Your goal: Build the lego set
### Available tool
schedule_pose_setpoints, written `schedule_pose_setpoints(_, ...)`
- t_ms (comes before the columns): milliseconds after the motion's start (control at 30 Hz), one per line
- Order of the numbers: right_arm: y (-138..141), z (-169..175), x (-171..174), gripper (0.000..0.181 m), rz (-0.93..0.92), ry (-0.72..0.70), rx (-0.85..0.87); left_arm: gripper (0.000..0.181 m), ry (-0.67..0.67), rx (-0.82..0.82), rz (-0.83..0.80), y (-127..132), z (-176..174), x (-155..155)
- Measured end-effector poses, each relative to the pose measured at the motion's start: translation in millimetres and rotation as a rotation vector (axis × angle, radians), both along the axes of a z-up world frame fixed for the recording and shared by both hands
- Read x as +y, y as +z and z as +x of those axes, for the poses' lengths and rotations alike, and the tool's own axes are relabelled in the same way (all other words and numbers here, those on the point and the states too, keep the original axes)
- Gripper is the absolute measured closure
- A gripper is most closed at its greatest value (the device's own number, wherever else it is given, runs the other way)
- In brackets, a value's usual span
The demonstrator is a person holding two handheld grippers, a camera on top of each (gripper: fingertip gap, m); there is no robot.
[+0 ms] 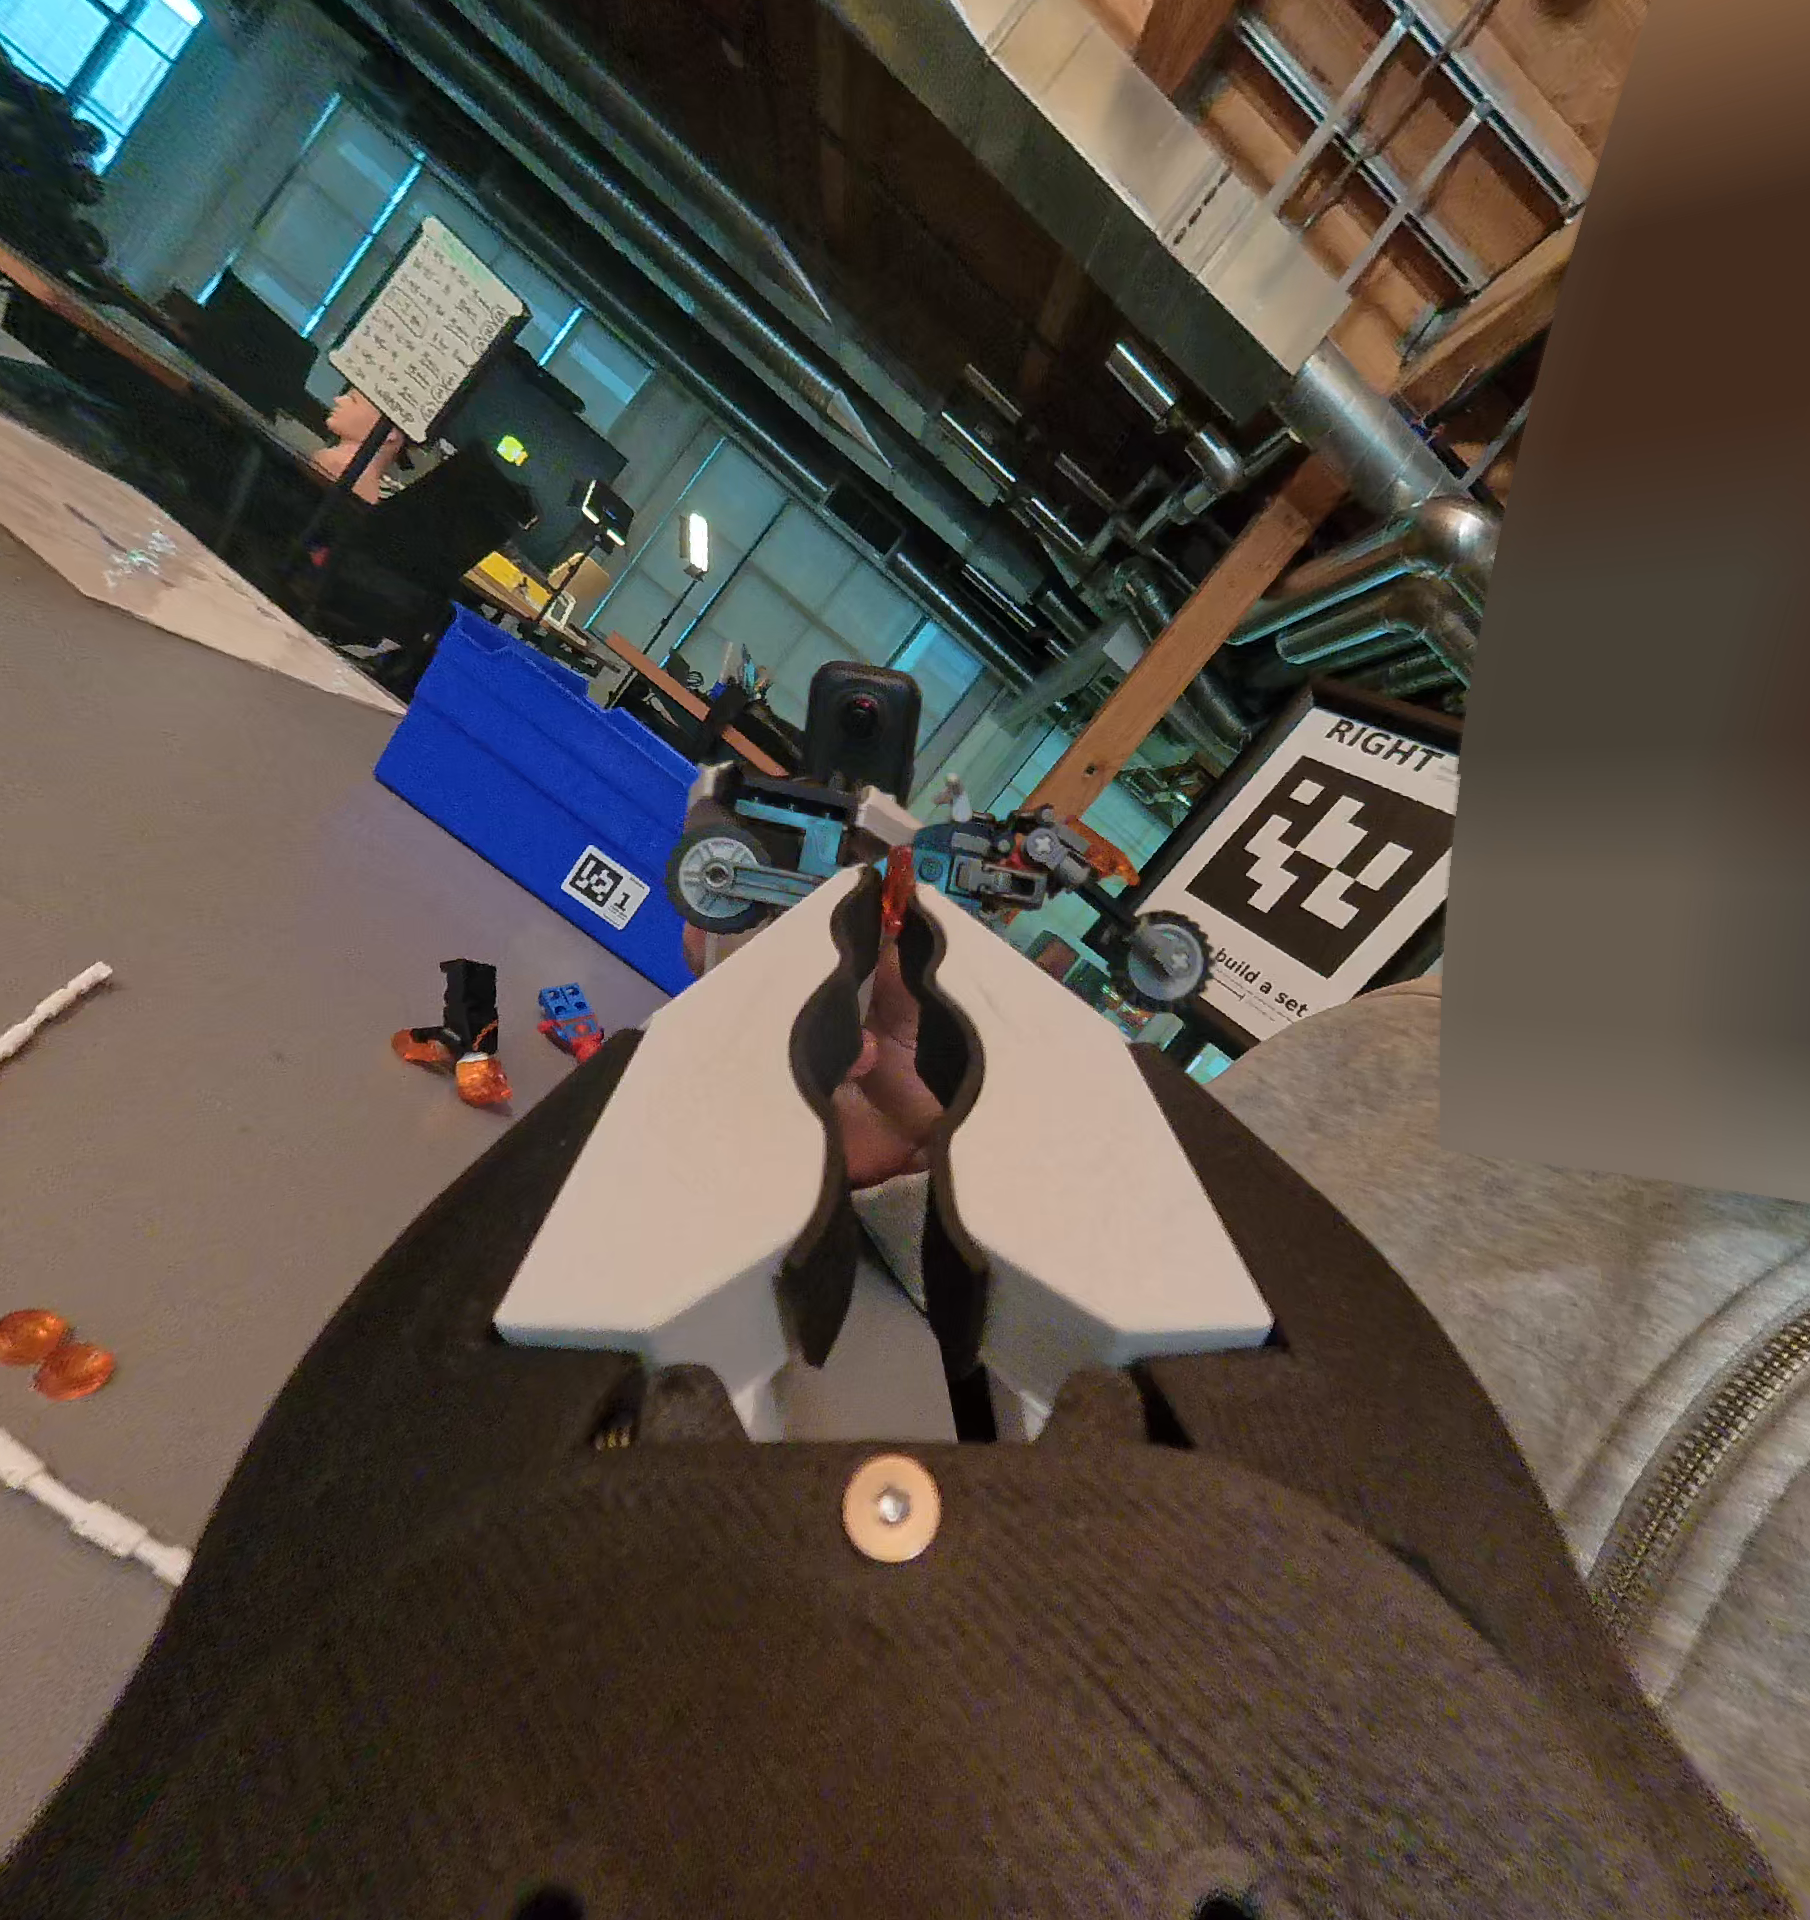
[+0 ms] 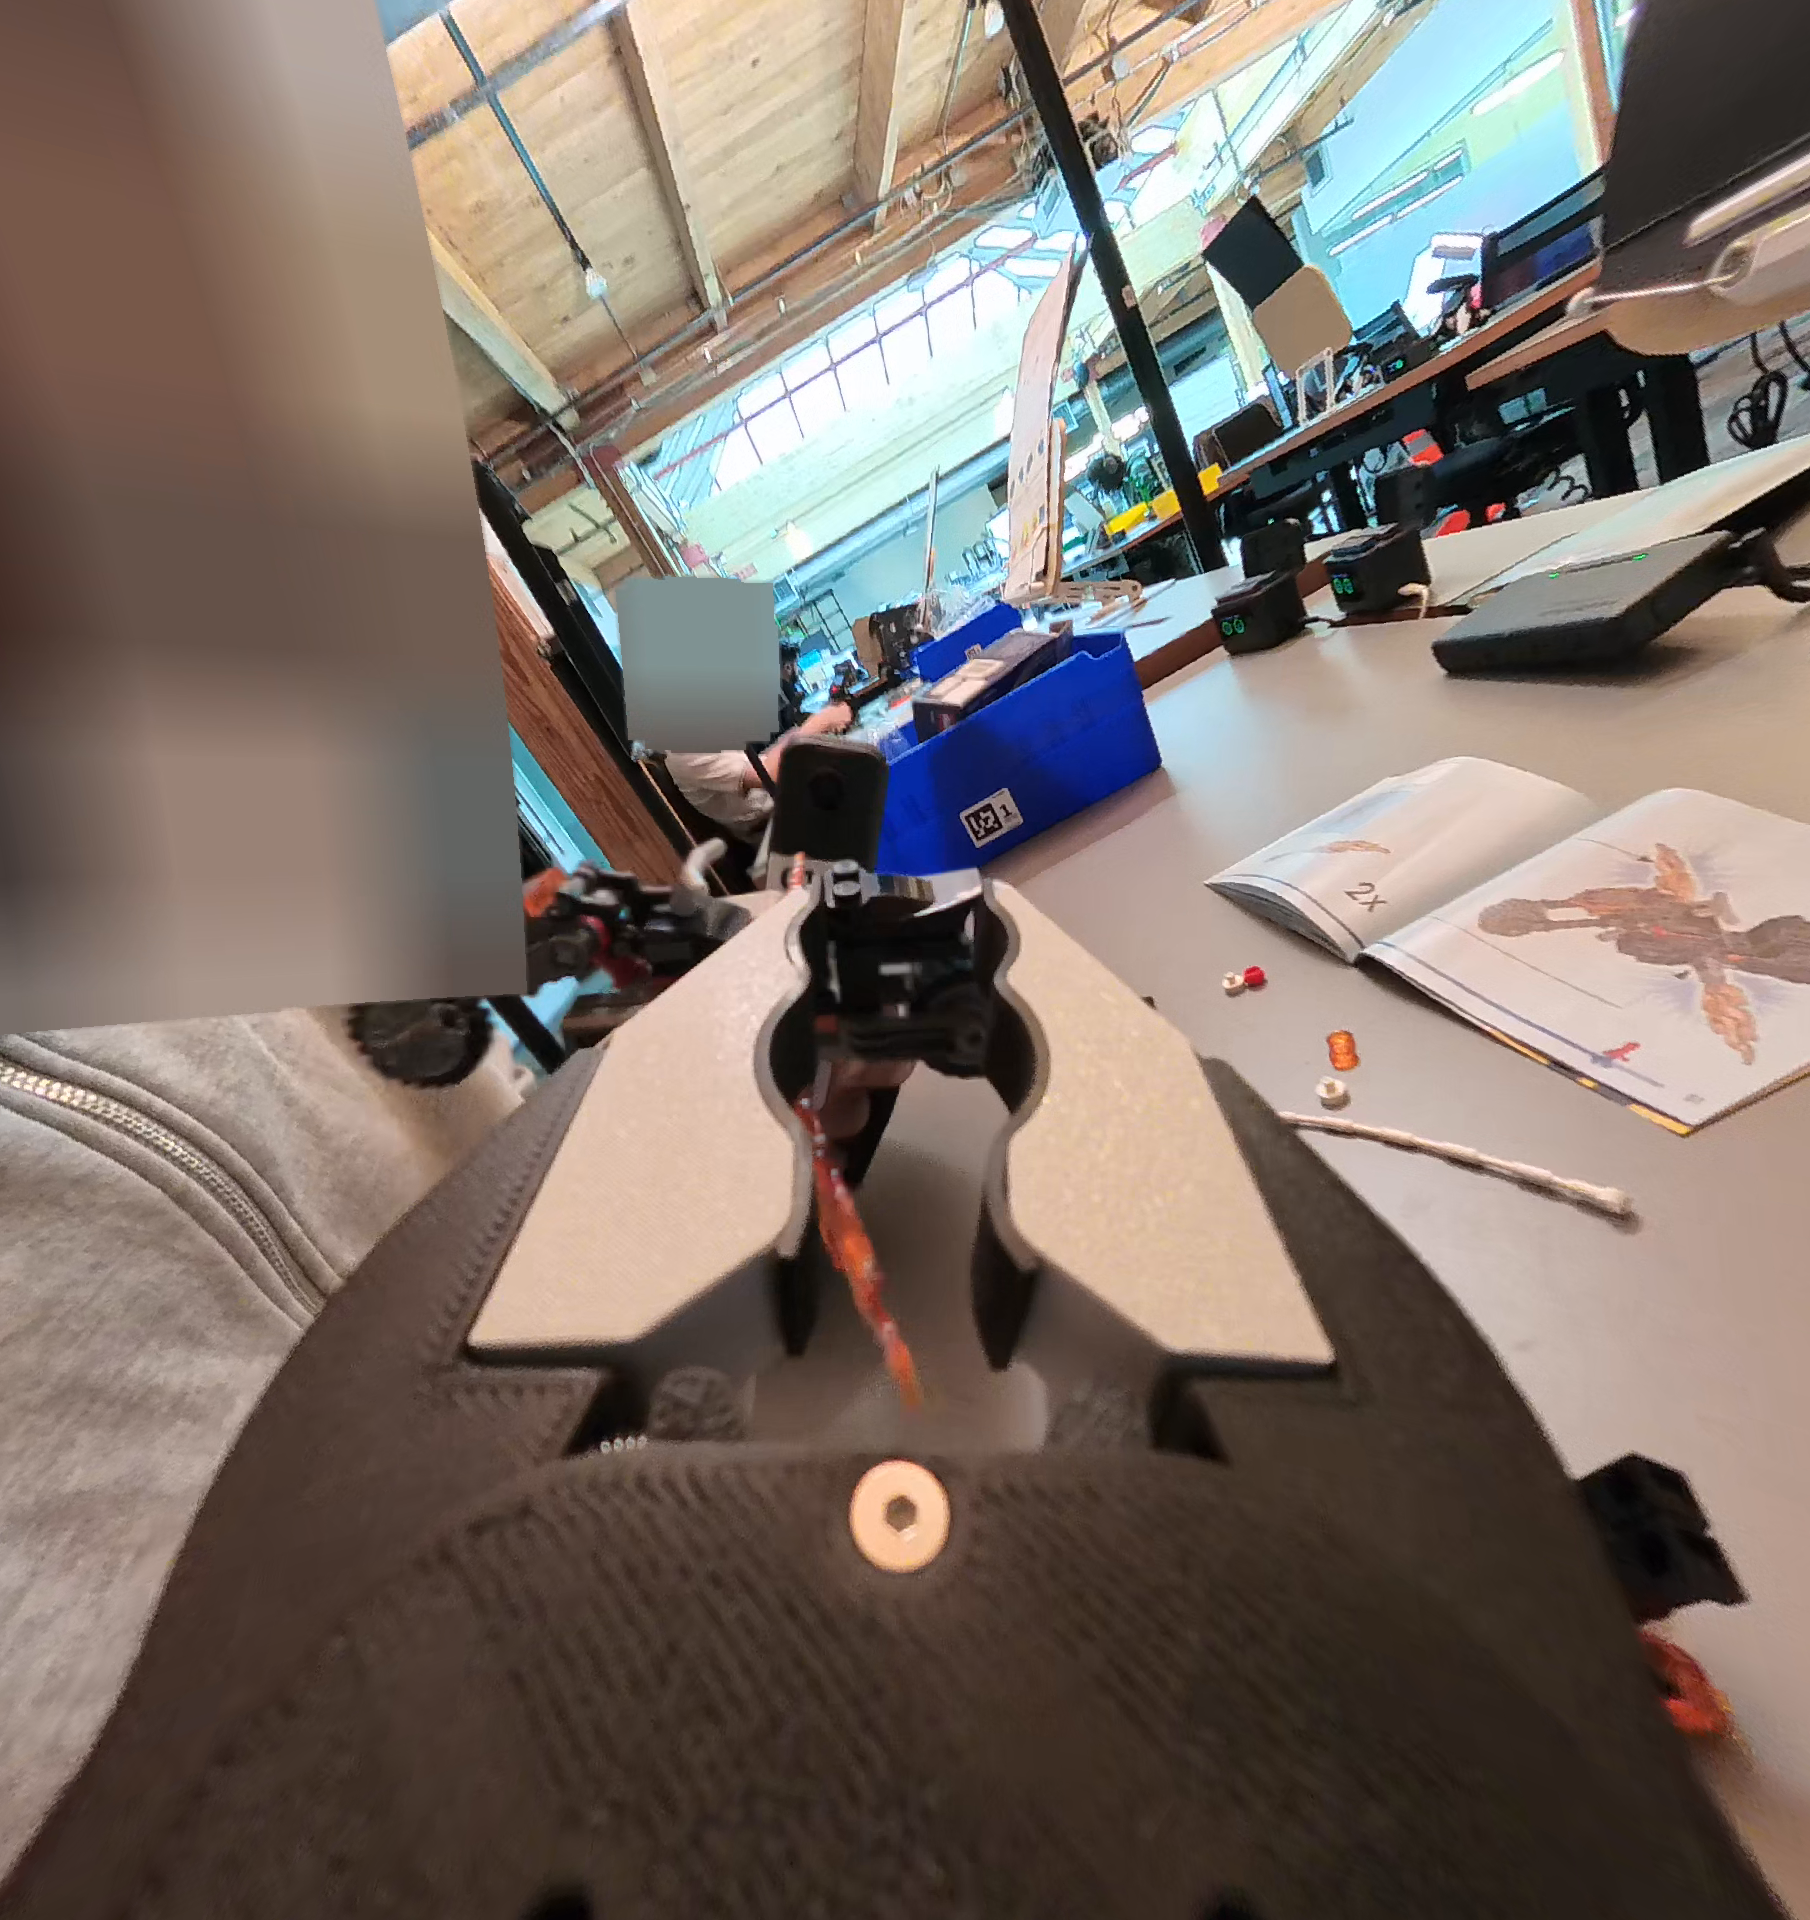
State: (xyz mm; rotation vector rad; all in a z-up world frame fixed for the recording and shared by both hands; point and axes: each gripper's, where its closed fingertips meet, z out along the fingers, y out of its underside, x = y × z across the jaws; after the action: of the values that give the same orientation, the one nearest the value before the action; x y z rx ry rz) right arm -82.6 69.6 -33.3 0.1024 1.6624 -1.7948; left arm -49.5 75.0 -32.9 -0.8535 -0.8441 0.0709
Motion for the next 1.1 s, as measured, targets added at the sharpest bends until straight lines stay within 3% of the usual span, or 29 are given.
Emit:
schedule_pose_setpoints(67, -2, 2, 0, 0.155, 0.015, 0.003, 0.038, 0.18, 0.012, -0.007, -0.014, -2, -1, -3)
schedule_pose_setpoints(167, -6, 3, -1, 0.155, 0.048, -0.021, 0.143, 0.152, 0.049, -0.04, -0.078, -7, -3, -9)
schedule_pose_setpoints(233, -14, 2, -2, 0.155, 0.099, -0.044, 0.216, 0.162, 0.079, -0.079, -0.151, -15, -3, -16)
schedule_pose_setpoints(267, -21, 1, -4, 0.155, 0.134, -0.057, 0.256, 0.181, 0.083, -0.098, -0.185, -19, -2, -18)
schedule_pose_setpoints(567, -37, -2, 1, 0.155, 0.216, -0.078, 0.316, 0.18, 0.09, -0.143, -0.188, -27, 5, -32)
schedule_pose_setpoints(667, -42, -7, 10, 0.155, 0.261, -0.087, 0.305, 0.151, 0.031, -0.213, -0.316, -44, 7, -21)
schedule_pose_setpoints(700, -46, -7, 14, 0.155, 0.283, -0.09, 0.311, 0.149, -0.006, -0.231, -0.363, -50, 9, -15)
schedule_pose_setpoints(900, -90, 4, 30, 0.155, 0.475, -0.075, 0.428, 0.153, -0.045, -0.294, -0.645, -81, 12, 5)
schedule_pose_setpoints(1100, -110, 10, 41, 0.154, 0.581, -0.056, 0.528, 0.165, -0.068, -0.348, -0.753, -96, 15, 6)
